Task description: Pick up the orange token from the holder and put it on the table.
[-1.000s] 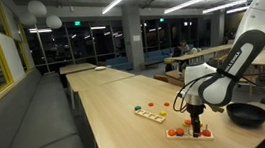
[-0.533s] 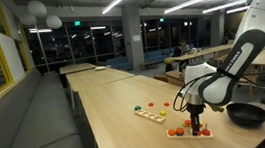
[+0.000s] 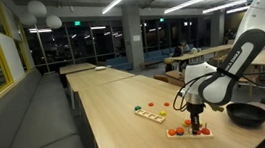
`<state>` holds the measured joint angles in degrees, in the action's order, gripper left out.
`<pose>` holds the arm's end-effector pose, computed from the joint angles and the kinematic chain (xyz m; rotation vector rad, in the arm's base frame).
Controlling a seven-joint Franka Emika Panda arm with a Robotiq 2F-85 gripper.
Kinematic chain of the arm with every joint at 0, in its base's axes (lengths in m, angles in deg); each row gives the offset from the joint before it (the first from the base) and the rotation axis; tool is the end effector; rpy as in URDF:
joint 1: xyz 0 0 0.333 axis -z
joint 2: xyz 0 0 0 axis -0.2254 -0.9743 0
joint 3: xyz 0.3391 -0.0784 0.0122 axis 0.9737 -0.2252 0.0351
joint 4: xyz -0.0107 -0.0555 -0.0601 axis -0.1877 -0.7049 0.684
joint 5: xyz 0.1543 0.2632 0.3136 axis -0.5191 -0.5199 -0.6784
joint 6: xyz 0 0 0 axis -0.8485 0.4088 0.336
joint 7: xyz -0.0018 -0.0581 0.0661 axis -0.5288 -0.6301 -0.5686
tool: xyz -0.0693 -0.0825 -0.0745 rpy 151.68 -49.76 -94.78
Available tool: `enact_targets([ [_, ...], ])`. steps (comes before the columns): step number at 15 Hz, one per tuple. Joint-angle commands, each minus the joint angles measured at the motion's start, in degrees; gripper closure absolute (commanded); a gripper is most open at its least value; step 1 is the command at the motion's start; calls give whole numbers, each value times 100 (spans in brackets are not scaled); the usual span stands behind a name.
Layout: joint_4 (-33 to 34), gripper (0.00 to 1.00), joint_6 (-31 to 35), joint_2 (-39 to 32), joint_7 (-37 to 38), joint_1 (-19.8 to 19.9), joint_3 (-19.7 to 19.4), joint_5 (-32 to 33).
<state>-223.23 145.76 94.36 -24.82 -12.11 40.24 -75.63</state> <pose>0.4176 -0.0240 0.2259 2.9852 0.6993 0.0693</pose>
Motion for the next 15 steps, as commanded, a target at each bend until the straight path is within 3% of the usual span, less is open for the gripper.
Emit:
enact_targets([
  [1, 9, 77, -163, 315, -68, -12, -16, 0],
  [15, 33, 79, -557, 1199, -99, 91, -105, 265],
])
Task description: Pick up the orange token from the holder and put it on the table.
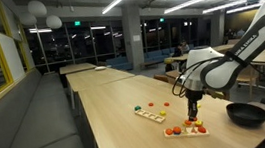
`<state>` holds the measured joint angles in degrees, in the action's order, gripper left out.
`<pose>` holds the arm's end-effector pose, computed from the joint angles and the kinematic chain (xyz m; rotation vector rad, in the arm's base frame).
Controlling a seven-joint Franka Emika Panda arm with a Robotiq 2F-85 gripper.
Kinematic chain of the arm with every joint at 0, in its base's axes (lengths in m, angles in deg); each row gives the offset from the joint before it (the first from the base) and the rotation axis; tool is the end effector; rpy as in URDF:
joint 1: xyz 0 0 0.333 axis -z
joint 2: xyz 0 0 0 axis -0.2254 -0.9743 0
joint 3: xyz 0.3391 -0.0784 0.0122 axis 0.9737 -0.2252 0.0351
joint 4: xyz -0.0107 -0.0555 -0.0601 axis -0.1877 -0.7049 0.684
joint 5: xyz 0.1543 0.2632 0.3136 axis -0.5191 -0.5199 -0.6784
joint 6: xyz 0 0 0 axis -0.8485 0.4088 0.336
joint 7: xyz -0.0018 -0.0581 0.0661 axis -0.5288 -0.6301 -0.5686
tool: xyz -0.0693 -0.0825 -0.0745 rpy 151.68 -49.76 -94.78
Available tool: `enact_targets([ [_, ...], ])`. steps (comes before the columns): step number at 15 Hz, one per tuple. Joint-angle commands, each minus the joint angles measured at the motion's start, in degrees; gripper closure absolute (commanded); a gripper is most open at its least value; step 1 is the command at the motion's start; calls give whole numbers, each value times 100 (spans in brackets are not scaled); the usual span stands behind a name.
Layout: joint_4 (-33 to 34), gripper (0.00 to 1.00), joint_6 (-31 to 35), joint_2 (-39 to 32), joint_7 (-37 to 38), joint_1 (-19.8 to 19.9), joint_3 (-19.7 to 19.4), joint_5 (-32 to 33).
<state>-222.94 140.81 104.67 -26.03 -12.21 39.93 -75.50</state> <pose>0.4223 -0.0270 0.2950 2.9442 0.7055 0.2097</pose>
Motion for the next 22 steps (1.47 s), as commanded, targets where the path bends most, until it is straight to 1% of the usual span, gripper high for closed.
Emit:
enact_targets([
  [1, 5, 79, -23, 139, 68, 169, -93, 341],
  [6, -5, 79, 218, -102, 315, 572, -183, 933],
  [10, -13, 79, 239, -303, 436, 785, -264, 1230],
  [14, -23, 79, 330, -550, 660, 924, -275, 1555],
  [17, -14, 79, 343, -699, 814, 957, -274, 1755],
  [22, -33, 79, 241, -768, 1180, 1054, -301, 2142],
])
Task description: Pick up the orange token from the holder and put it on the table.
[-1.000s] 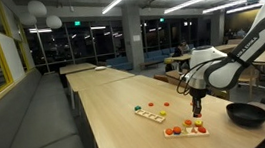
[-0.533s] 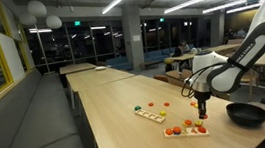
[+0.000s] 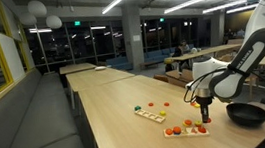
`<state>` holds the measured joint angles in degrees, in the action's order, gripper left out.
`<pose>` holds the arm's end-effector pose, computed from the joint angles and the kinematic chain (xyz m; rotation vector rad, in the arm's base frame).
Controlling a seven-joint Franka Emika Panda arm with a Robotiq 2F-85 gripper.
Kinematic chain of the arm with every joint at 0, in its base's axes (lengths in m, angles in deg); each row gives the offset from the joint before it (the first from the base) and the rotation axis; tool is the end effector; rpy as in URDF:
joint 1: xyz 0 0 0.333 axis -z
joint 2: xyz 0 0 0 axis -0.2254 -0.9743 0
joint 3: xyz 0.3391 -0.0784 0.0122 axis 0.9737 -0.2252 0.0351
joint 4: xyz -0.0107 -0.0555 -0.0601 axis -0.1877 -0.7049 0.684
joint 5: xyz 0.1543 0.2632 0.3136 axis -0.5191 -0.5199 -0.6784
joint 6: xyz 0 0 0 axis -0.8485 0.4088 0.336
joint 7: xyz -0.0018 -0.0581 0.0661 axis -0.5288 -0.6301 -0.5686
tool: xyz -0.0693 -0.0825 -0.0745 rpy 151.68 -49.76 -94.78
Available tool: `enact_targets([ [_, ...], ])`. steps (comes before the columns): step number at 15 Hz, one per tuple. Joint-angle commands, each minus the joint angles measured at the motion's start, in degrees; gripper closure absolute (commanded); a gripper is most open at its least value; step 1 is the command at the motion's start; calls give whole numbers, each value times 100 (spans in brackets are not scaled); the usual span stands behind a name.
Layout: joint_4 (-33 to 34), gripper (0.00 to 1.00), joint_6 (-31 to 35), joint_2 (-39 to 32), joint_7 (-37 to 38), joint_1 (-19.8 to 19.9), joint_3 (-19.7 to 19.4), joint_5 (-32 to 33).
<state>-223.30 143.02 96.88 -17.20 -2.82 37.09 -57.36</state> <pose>0.4007 -0.1075 0.2383 2.8658 0.5605 -0.0040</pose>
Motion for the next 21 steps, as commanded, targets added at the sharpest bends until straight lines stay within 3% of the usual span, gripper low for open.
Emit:
enact_targets([
  [1, 2, 79, -16, 24, 361, 139, -31, 385],
  [6, -1, 79, -136, 81, 156, 144, -233, 3],
  [13, -14, 78, -115, 16, -387, 28, -466, -1038],
  [14, -17, 35, -149, 16, -437, 27, -477, -1133],
  [16, -23, 28, -144, 8, -514, 33, -496, -1280],
  [20, -28, 0, -170, 9, -555, 54, -519, -1363],
  [21, -26, 0, -208, 41, -582, 46, -520, -1378],
])
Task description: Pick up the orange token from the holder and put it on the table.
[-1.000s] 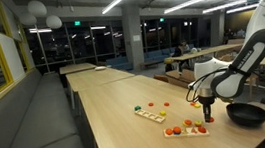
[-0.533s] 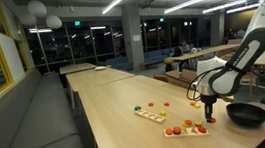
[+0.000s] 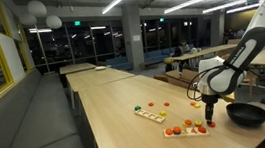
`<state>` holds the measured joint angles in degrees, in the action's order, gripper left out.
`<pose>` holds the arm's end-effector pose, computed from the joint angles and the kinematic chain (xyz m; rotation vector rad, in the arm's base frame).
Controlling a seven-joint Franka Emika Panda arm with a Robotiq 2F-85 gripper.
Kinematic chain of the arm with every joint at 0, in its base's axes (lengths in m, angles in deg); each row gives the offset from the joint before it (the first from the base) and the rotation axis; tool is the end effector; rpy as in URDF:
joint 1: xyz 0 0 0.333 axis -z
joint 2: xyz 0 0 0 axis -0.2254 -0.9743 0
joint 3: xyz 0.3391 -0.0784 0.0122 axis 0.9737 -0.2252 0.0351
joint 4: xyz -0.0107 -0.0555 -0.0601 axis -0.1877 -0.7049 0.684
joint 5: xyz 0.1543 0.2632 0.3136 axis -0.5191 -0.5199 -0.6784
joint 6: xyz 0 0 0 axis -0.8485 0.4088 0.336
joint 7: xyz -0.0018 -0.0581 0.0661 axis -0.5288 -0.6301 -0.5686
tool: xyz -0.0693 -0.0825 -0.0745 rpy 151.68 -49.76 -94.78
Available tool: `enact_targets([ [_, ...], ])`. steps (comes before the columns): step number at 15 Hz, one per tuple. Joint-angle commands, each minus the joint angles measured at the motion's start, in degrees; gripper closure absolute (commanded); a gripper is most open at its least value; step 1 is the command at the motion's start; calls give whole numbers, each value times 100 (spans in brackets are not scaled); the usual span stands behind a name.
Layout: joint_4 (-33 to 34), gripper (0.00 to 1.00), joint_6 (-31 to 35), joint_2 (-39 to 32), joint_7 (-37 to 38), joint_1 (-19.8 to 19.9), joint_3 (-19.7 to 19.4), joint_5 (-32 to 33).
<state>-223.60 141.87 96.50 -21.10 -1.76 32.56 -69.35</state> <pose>0.3831 -0.1466 0.2317 3.0263 0.2638 -0.0189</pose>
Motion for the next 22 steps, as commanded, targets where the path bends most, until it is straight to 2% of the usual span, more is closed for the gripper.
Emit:
enact_targets([
  [1, 4, 0, -139, 114, -231, -74, -68, -208],
  [4, 14, 0, -524, 442, -363, -122, -41, -273],
  [5, 60, 0, -801, 559, -360, -143, -22, -296],
  [9, 366, 0, -2312, 1341, -1252, -343, -60, -389],
  [11, 669, 0, -3163, 1815, -1639, -479, -68, -430],
  [16, 1568, 0, -4812, 2880, -2455, -827, -83, -521],
  [22, 2422, 0, -6395, 3719, -3496, -1339, -357, -1113],
])
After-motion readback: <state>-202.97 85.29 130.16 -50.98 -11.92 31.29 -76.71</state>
